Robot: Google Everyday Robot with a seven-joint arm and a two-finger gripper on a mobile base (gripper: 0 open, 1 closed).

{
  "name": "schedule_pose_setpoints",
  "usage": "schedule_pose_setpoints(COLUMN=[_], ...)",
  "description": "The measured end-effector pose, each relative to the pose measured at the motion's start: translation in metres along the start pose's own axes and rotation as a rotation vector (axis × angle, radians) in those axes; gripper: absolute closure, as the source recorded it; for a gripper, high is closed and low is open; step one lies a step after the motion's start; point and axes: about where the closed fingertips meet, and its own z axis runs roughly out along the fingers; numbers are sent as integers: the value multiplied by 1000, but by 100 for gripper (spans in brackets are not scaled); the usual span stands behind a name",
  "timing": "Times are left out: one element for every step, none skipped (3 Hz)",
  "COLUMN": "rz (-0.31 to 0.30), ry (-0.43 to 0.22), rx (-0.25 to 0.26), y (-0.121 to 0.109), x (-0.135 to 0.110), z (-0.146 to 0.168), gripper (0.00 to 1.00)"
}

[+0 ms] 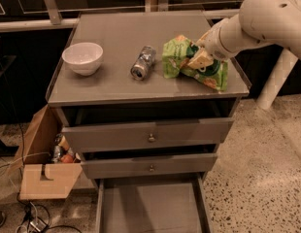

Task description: Pick green rice chip bag from bottom drawer and place on counter

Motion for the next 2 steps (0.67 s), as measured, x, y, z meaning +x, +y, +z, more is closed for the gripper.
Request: schedule_pose_setpoints(rz=[0, 0], ry=[0, 0], rx=[0, 0], y=[0, 0], x=[0, 0], z=[0, 0], gripper=[58, 35])
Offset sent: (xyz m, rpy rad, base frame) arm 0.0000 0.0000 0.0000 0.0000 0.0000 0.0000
